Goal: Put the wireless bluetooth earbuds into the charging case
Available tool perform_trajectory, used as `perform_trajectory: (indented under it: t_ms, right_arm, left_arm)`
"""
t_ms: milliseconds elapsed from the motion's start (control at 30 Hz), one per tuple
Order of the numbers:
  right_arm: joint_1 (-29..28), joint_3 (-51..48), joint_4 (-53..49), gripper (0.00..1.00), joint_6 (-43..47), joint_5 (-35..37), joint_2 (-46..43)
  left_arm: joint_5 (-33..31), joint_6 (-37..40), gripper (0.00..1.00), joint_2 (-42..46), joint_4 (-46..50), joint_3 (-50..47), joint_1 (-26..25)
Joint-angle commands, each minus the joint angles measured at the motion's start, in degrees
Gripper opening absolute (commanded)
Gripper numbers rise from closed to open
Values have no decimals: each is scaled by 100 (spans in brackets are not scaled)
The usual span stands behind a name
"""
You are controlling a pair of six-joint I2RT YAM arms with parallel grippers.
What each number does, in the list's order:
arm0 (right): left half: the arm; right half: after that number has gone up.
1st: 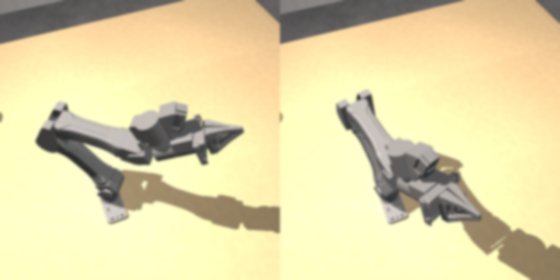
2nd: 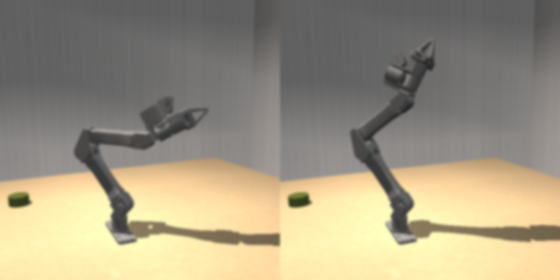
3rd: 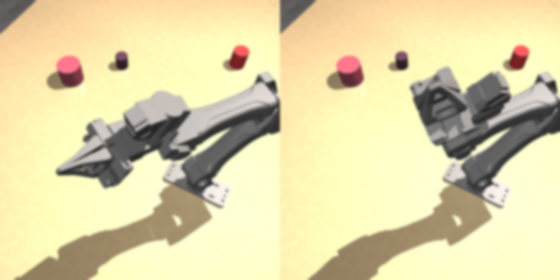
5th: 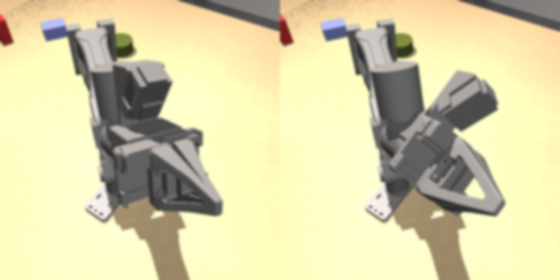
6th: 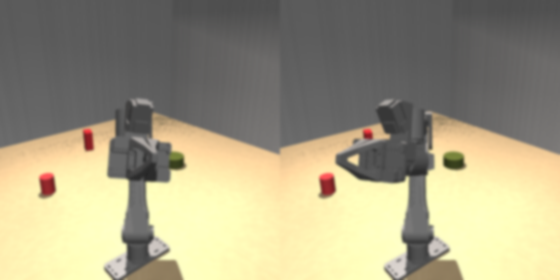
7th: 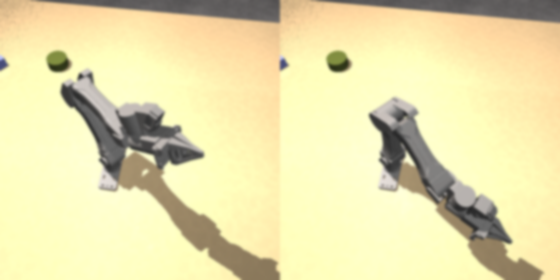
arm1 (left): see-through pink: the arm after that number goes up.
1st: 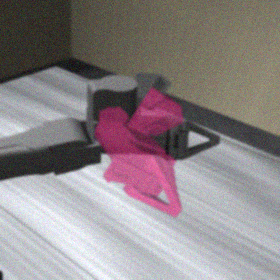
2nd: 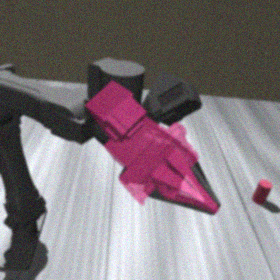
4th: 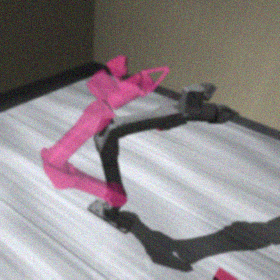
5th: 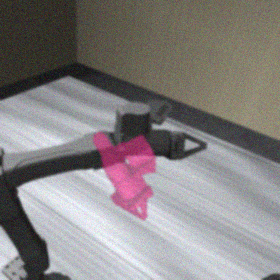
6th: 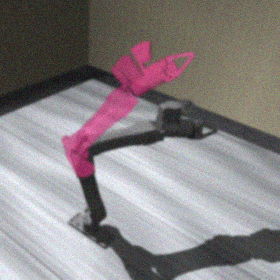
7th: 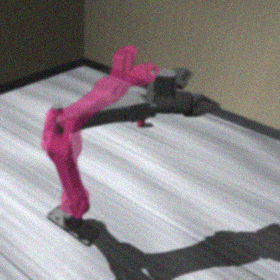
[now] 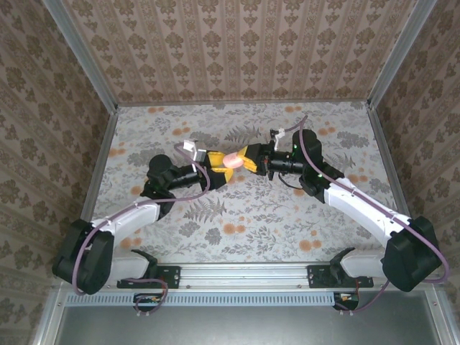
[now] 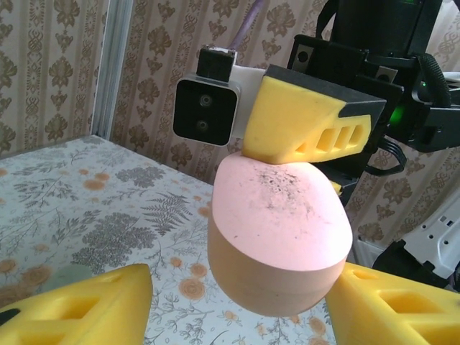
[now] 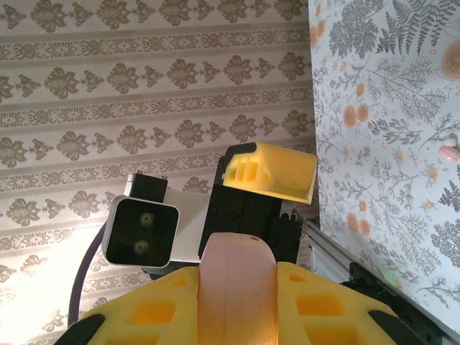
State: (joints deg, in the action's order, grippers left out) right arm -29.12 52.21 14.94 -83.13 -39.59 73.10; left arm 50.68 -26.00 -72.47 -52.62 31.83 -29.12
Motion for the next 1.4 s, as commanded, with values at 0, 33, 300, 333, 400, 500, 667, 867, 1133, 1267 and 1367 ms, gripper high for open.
perform_trajectory:
  t_ms: [0, 33, 300, 333, 400, 500, 667, 867, 1133, 1267, 1367]
  right_arm:
    - [-15, -44, 220, 18, -184, 7, -138]
    - [-26, -51, 224, 18, -184, 4, -138]
    - [-29, -45, 231, 18, -211, -22, -129]
    - [-25, -45, 229, 18, -212, -22, -129]
    - [-24, -52, 234, 18, -213, -23, -129]
    - [-25, -52, 222, 18, -221, 4, -129]
    - [-23, -24, 225, 18, -214, -9, -112]
    - [-34, -72, 245, 18, -212, -16, -86]
    - [-52, -82, 230, 18, -220, -31, -109]
    - [-58, -123, 222, 20, -212, -34, -109]
    - [-58, -125, 116, 33, -106, -14, -136]
  left_arm:
    - [160, -371, 62, -163, -749, 6, 46]
    - [180, -424, 62, -223, -839, 13, 47]
    - [234, -531, 62, -409, -1062, 146, 38]
    - [234, -530, 63, -409, -1062, 148, 29]
    - [224, -517, 66, -409, -1062, 153, 25]
    - [206, -486, 67, -409, -1064, 148, 3]
    - [193, -468, 68, -417, -1065, 154, -36]
    - [210, -459, 68, -433, -1084, 189, -93]
    - [241, -432, 59, -426, -1086, 209, -129]
    - [243, -444, 48, -396, -1070, 196, -129]
    - [241, -417, 37, -340, -954, 190, -120]
